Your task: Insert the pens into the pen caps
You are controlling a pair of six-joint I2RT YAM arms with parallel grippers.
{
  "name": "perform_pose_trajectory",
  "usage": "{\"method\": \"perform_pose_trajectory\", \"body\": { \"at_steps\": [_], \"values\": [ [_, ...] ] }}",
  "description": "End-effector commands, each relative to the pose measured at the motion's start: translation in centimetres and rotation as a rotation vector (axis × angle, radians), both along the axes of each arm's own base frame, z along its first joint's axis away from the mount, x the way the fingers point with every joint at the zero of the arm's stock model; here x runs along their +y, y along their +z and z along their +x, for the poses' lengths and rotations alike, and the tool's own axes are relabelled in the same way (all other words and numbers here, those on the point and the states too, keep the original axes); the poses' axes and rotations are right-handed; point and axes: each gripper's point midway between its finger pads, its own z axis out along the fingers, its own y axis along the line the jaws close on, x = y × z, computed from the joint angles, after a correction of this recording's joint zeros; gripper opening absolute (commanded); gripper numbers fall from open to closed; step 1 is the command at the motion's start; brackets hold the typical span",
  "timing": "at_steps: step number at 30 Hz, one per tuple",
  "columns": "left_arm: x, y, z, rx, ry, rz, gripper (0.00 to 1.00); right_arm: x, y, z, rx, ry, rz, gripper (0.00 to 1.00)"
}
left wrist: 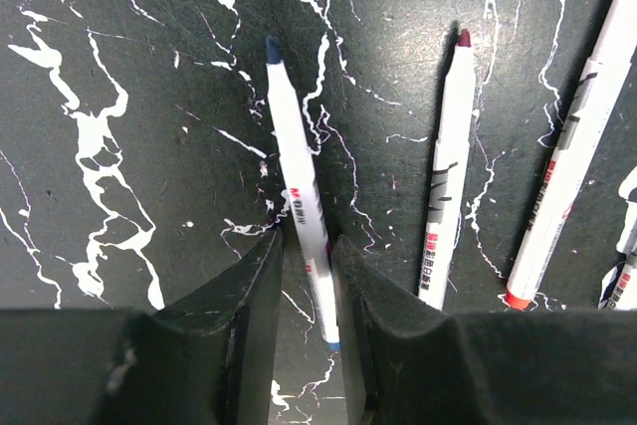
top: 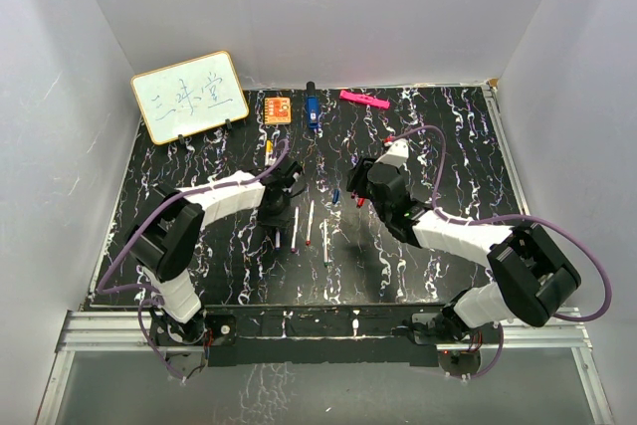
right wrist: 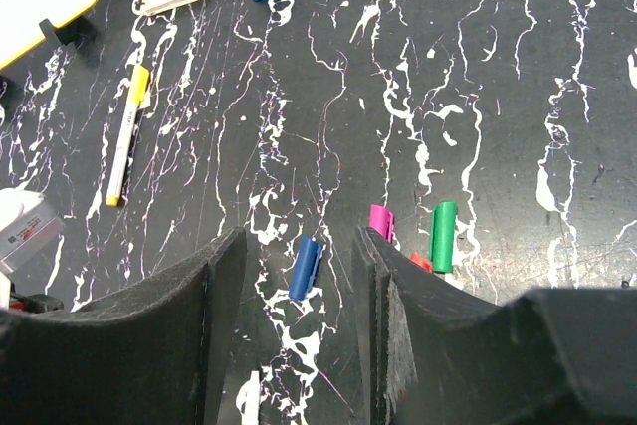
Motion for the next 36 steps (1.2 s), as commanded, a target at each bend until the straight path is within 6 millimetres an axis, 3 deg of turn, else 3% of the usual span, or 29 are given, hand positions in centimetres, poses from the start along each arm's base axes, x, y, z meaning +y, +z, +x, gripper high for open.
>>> {"method": "perform_pose_trajectory", "body": {
  "at_steps": [1,7,16,21,27,36],
  "values": [
    [2.7,-2.1,-3.7,0.173,-0.025,0.122,0.22,-0.2,1.7,0.6,-0.047,-0.021,0.042,0.45],
    [2.7,-3.0,-4.3,0.225,-0.039,0.132,0.0,-0.9,2.0,0.7,-0.054,-0.044,0.047,0.45],
    [2.3,-3.0,-4.8,0.23,-0.085,0.086,0.0,-0.9,0.5,1.1,-0.005,-0.037,-0.003,0.44],
    [1.5,-0.3,-3.7,0.166,-0.119,0.043,0.0,0.3,-0.7,1.8,0.039,0.017,-0.06,0.41],
    [-0.2,5.0,-1.6,0.031,-0.133,-0.057,0.0,2.1,-3.1,2.4,0.142,0.079,-0.111,0.3],
    [-1.0,11.7,-0.5,-0.122,-0.139,-0.159,0.0,4.3,-4.5,2.1,0.209,0.121,-0.128,0.3]
  ]
}}
